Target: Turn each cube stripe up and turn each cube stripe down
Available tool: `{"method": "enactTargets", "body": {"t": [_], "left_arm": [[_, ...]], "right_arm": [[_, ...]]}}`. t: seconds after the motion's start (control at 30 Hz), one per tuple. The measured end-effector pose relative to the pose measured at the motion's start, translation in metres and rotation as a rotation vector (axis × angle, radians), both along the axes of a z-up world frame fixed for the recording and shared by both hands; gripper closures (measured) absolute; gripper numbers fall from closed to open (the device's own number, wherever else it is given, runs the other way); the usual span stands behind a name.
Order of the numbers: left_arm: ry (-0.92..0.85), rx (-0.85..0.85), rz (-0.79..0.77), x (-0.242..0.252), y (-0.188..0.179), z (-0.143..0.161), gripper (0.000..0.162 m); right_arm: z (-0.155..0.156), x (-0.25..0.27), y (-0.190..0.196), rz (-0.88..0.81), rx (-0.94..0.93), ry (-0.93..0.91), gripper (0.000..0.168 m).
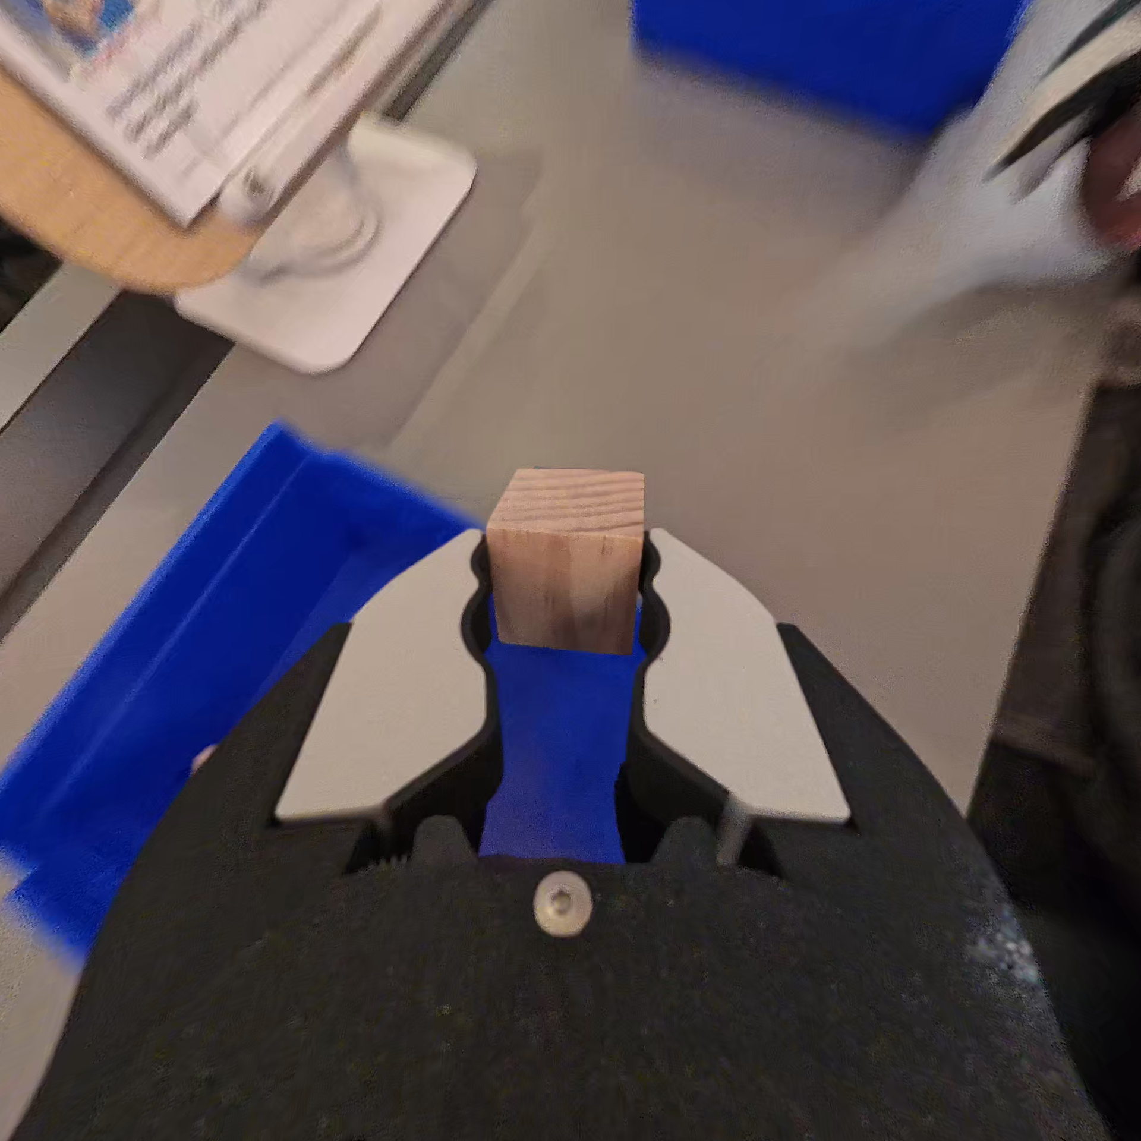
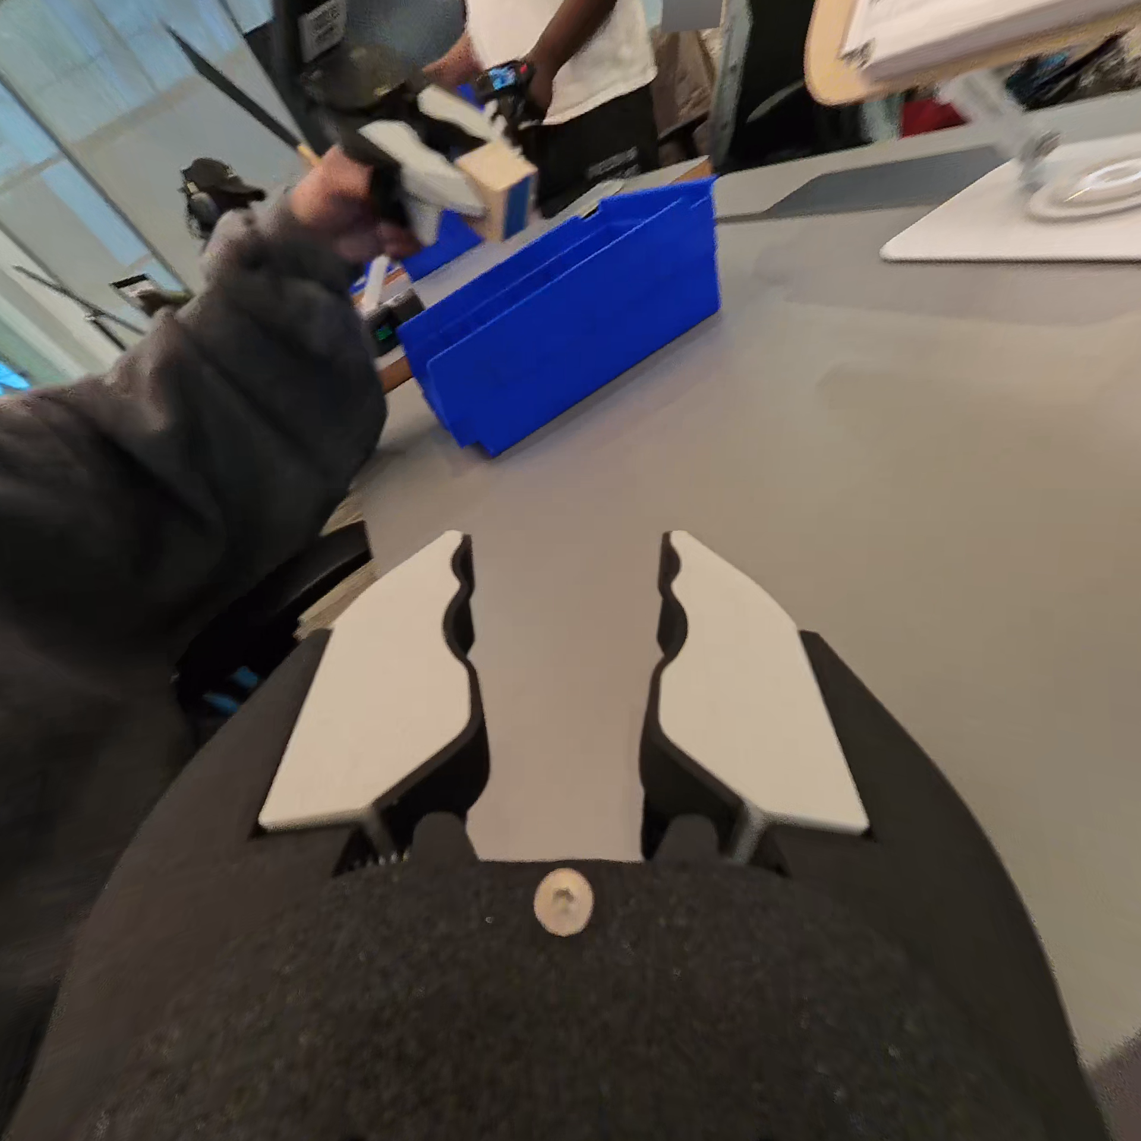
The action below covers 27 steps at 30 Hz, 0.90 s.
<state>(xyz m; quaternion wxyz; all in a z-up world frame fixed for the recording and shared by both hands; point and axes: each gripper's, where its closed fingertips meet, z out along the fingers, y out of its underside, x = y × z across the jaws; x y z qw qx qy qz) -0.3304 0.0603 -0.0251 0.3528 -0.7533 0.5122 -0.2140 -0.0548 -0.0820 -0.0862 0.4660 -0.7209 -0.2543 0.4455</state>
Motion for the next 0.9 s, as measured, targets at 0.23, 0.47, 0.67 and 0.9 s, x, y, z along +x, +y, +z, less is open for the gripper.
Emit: {"method": "enactTargets", "body": {"t": [0.23, 0.47, 0.67, 0.9], "left_arm": [[-0.540, -0.136, -0.116, 0.136, -0.085, 0.017, 0.118], [-0.698, -0.210, -0.279, 0.220, -0.139, 0.009, 0.118], [-0.706, -0.220, -0.346, 0.236, -0.155, -0.008, 0.118], [-0.817, -0.293, -0.343, 0.225, -0.159, 0.004, 0.098]], "right_arm": [[0.018, -0.025, 0.006, 0.011, 0.127, 0.110, 0.094], [0.038, -0.063, -0.009, 0.132, 0.215, 0.188, 0.103], [0.037, -0.063, -0.015, 0.144, 0.225, 0.210, 0.114], [0.028, -0.059, -0.015, 0.165, 0.179, 0.156, 0.124]]}}
